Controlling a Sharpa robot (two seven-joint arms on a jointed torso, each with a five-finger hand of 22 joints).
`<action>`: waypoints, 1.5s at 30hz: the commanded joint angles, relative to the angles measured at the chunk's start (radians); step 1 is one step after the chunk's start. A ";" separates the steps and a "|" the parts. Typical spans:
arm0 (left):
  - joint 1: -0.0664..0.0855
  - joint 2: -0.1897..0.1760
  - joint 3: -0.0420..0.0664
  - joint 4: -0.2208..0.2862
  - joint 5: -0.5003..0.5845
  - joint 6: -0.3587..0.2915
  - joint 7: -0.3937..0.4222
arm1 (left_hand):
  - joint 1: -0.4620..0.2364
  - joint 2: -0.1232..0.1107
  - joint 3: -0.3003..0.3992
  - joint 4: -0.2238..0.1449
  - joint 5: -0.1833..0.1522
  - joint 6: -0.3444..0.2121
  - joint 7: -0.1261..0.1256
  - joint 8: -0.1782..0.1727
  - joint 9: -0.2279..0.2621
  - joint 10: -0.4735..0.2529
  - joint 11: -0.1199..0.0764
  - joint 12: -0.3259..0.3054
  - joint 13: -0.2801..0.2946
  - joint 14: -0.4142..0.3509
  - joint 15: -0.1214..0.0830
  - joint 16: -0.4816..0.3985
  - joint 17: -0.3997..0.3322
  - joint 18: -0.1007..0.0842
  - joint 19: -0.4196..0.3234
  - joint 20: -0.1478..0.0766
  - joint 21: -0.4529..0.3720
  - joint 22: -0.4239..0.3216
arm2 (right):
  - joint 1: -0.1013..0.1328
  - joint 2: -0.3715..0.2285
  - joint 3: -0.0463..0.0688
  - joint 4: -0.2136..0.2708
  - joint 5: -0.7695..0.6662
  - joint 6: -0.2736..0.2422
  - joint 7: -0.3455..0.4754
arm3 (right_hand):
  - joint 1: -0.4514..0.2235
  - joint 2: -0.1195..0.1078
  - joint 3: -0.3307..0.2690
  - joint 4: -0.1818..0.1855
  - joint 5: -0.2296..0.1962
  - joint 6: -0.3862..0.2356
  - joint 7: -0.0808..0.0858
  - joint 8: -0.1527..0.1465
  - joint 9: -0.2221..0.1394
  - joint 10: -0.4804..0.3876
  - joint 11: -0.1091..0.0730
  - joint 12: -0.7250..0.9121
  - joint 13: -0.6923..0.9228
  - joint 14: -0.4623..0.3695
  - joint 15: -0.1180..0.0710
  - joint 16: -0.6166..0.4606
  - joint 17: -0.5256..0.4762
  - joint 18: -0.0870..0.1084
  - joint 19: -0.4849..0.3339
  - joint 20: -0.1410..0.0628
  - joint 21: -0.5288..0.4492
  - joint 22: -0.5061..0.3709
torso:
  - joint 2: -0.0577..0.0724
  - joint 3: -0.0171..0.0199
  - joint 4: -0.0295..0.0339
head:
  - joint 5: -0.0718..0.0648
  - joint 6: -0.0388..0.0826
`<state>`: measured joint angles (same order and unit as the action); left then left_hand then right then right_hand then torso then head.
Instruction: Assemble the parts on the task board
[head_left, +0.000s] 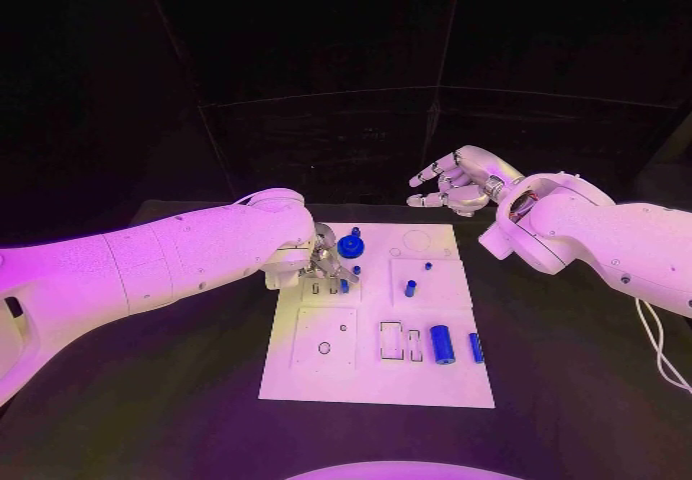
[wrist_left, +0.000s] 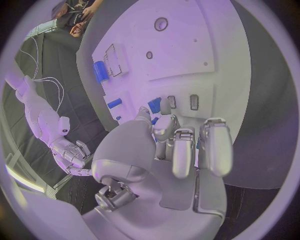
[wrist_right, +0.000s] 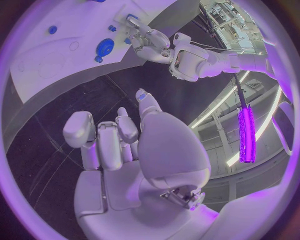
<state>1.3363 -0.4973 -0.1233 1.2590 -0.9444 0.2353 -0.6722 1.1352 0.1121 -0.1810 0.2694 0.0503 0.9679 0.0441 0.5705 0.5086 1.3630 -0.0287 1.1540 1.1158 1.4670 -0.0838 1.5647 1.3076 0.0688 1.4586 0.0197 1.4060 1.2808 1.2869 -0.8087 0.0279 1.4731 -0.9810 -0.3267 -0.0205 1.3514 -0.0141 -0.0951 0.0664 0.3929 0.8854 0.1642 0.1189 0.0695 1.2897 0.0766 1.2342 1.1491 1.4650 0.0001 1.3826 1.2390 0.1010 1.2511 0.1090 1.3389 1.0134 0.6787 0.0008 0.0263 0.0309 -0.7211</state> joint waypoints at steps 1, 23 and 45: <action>0.001 0.003 0.000 0.000 -0.008 0.004 0.002 | 0.012 0.004 0.003 -0.007 0.000 -0.009 -0.003 0.006 0.003 -0.005 -0.002 0.004 0.000 0.104 -0.008 0.006 0.263 -0.012 0.012 -0.002 0.005 0.001 | 0.002 0.003 0.001 -0.002 -0.004 0.009 0.001 | 0.009 0.001 -0.007 0.001 0.003 0.002 -0.003 0.004 -0.001 -0.001 -0.005 -0.006 -0.001 0.038 -0.005 -0.003 -0.001 0.011 -0.004 -0.005 -0.004 -0.001 | 0.000 0.0000 0.0005 | 0.000 -0.002; 0.001 0.010 0.000 -0.006 -0.008 0.025 0.011 | 0.160 0.039 0.136 -0.133 0.001 -0.049 -0.008 0.023 0.041 -0.011 -0.007 -0.001 -0.004 0.104 -0.012 0.006 0.263 -0.012 0.010 -0.005 0.001 0.000 | 0.002 0.010 0.001 -0.008 -0.005 0.018 -0.003 | 0.012 0.005 -0.008 0.002 0.014 0.004 -0.004 0.006 -0.001 -0.001 -0.005 -0.006 -0.002 0.038 -0.006 -0.004 -0.001 0.011 -0.005 -0.005 -0.006 -0.003 | 0.000 0.0002 -0.0007 | -0.001 -0.008; 0.001 -0.075 -0.001 0.092 -0.009 -0.116 0.086 | 0.032 -0.127 0.790 -0.284 0.070 -0.070 0.004 0.032 0.083 -0.011 -0.001 -0.018 -0.025 0.104 -0.003 0.006 0.263 -0.009 0.009 -0.001 -0.009 -0.001 | 0.002 0.011 0.001 -0.023 -0.005 0.018 -0.001 | 0.014 0.008 -0.013 0.004 0.030 0.005 -0.004 0.009 0.000 -0.014 -0.006 -0.021 -0.020 0.032 -0.006 -0.020 -0.026 0.019 -0.027 -0.006 -0.024 -0.043 | 0.000 -0.0002 0.0033 | -0.006 -0.013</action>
<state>1.3358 -0.5667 -0.1239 1.3406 -0.9454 0.1821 -0.6195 1.1776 -0.0109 0.4419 0.1366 0.1249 0.8983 0.0469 0.5987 0.5882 1.3449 -0.0318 1.1376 1.0919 1.4669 -0.0910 1.5647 1.3075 0.0690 1.4621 0.0162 1.4019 1.2790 1.2868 -0.7977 0.0278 1.4530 -0.9842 -0.3109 -0.0264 1.3566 -0.0089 -0.1027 0.0720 0.4183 0.8854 0.1642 0.1230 0.0693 1.2852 0.0722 1.2193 1.1346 1.4650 0.0001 1.3687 1.2211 0.1009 1.2331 0.1028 1.3204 0.9826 0.6785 0.0008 0.0298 0.0239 -0.7329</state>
